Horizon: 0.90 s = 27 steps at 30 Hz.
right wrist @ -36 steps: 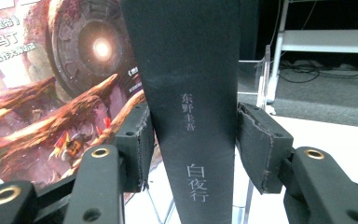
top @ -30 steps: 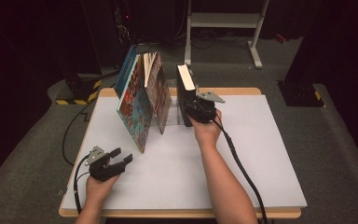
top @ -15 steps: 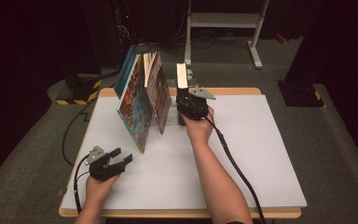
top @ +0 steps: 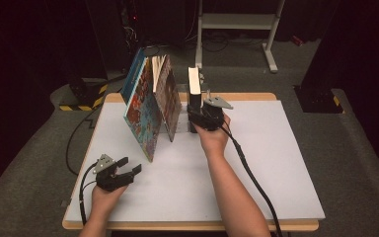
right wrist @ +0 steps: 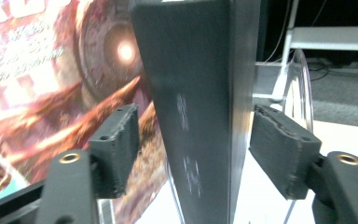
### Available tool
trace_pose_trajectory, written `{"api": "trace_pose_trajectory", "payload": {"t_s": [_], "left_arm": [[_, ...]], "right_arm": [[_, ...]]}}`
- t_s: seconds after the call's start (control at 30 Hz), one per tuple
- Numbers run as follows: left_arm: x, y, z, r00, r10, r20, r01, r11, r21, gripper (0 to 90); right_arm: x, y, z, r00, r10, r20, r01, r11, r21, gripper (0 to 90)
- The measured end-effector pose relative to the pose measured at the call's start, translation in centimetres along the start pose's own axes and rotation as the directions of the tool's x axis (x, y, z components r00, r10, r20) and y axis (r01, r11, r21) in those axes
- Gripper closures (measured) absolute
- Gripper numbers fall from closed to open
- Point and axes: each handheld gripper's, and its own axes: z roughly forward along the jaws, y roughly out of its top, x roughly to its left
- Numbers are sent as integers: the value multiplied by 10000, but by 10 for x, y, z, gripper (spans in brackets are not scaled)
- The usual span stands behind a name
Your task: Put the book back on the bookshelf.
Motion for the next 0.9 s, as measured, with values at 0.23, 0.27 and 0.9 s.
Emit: {"api": "trace_pose_trajectory", "payload": {"t_s": [0.23,0.27,0.9], "left_arm": [[-3,1,1,9990,364,-247,-364,9993,-12,225],[-3,1,1,9988,387,-295,-388,9992,-23,224],[-3,0,-7,9939,566,-947,-506,9966,644,154]], "right_arm": [[-14,-25,-41,9985,-307,-452,328,9983,479,305],[-17,-31,-50,9984,-343,-450,367,9979,525,300],[-113,-137,-205,9865,-19,1637,-235,9879,1532,193]]}}
